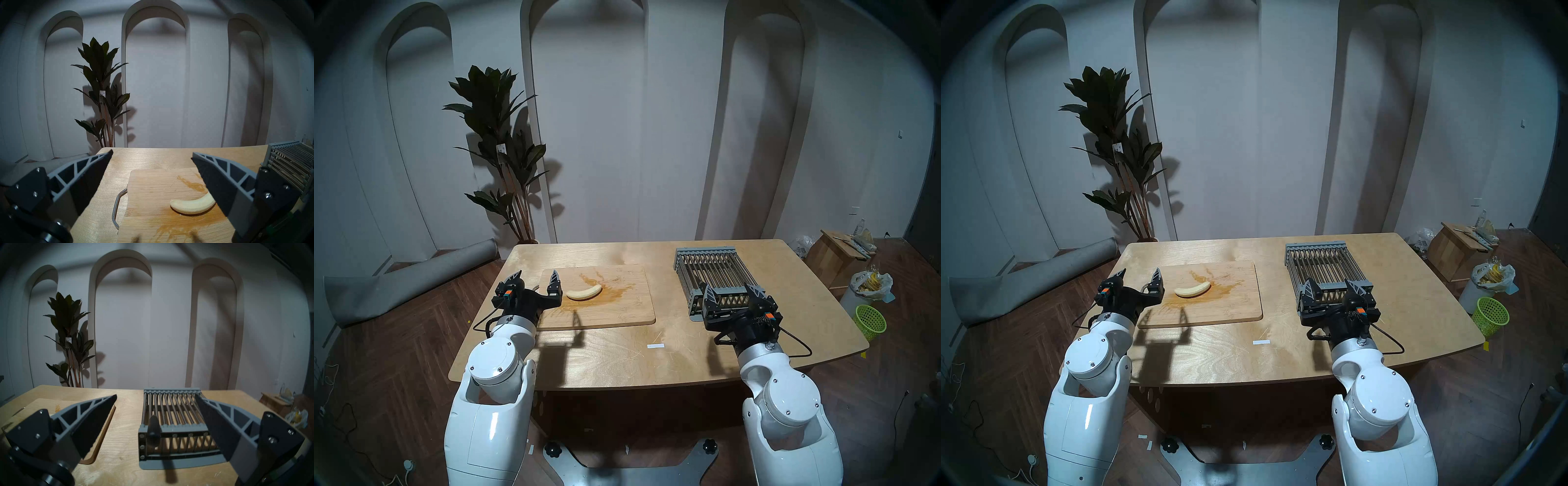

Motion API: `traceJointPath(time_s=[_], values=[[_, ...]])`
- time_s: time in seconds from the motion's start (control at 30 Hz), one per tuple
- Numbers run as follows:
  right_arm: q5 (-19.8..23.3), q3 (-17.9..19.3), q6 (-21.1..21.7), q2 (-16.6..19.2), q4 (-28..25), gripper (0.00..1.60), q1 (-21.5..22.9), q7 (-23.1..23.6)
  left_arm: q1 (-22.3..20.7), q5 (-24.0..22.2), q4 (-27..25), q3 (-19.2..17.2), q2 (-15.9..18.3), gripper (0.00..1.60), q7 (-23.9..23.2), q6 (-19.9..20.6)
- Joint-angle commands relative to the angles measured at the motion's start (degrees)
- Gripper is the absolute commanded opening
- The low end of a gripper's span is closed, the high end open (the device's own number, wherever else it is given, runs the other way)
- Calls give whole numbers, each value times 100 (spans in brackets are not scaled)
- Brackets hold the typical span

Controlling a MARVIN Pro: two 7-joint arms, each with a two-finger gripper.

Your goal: Cut the banana into four pieces on the cutting board

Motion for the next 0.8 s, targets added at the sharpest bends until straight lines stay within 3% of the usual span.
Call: traceJointPath(time_s=[0.0,0.43,0.77], values=[[507,54,406,-216,-46,160,510,-298,-42,0,-108,-10,6,160,3,-22],[236,-7,561,-109,372,160,945,-522,-40,-7,-112,-6,14,160,11,-21],[236,-114,1334,-205,400,160,1396,-919,-40,-13,-109,-1,20,160,17,-23]])
